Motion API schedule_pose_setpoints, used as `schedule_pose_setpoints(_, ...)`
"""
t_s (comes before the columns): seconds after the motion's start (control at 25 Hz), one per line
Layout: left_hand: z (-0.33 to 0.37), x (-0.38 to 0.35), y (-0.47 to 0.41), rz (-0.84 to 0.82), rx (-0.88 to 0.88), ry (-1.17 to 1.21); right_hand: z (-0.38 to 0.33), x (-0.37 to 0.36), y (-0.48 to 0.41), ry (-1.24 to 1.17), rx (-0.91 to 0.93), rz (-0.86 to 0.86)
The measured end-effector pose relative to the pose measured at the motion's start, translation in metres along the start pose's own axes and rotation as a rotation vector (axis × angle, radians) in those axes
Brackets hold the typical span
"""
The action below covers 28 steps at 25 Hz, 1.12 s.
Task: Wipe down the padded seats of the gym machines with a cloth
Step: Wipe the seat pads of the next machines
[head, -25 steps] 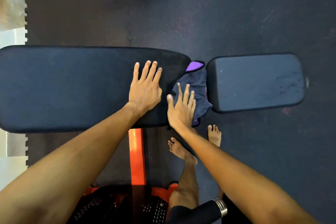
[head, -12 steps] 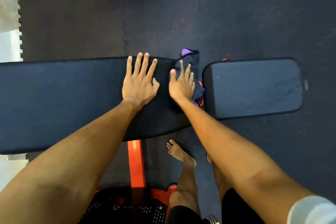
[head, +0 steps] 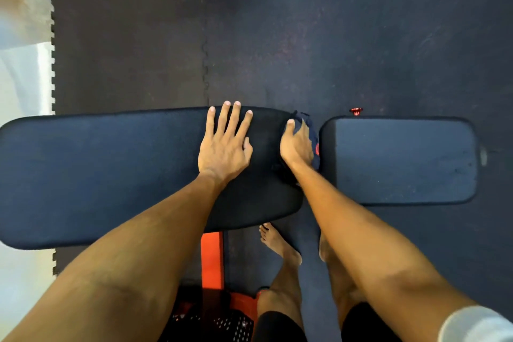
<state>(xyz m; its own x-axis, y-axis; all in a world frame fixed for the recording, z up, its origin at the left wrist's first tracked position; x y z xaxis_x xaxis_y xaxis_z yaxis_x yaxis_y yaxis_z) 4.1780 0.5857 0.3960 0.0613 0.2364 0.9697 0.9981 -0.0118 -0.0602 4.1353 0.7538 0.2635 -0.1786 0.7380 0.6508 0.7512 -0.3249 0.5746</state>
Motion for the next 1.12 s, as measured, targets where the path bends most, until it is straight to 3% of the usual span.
schedule_pose_setpoints(0.2,-0.005,-0.001,-0.002,0.0,0.008,0.012,-0.071,-0.016,0.075,0.089,0.663,0.014)
schedule_pose_setpoints(0.32,-0.003,-0.002,-0.003,-0.012,0.001,0.018,-0.06,-0.01,0.073,0.058,0.842,-0.056)
schedule_pose_setpoints(0.4,-0.003,0.0,-0.003,-0.011,0.003,0.027,-0.049,-0.005,0.049,0.104,0.812,-0.033)
schedule_pose_setpoints(0.56,-0.002,-0.001,-0.002,-0.021,0.006,0.046,-0.029,-0.001,-0.008,0.023,0.206,-0.04)
schedule_pose_setpoints(0.6,-0.002,-0.001,-0.002,-0.019,0.006,0.048,-0.03,-0.001,-0.006,0.018,0.178,-0.039)
schedule_pose_setpoints(0.8,-0.002,-0.001,-0.002,-0.001,0.008,0.072,-0.044,-0.01,0.071,0.126,0.621,0.031)
schedule_pose_setpoints(0.96,-0.004,-0.002,-0.003,0.009,0.013,0.073,-0.068,-0.017,0.047,0.165,0.654,0.038)
schedule_pose_setpoints(1.12,-0.005,-0.003,0.0,0.001,0.002,0.056,-0.1,-0.024,0.012,0.255,0.51,0.012)
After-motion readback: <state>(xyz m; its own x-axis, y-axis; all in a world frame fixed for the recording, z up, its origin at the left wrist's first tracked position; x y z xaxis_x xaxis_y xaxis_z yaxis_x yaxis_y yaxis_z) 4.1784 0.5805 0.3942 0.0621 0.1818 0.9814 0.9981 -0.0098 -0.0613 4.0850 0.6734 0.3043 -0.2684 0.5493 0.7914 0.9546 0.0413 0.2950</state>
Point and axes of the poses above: each hand's wrist, its own y-axis away from the middle knuckle, its own x-axis out of the back of the hand, z = x × y, the point moved 9 cm from there along -y, towards the middle knuckle, and after that the axes turned 15 degrees about z, right-handed, at the moved point
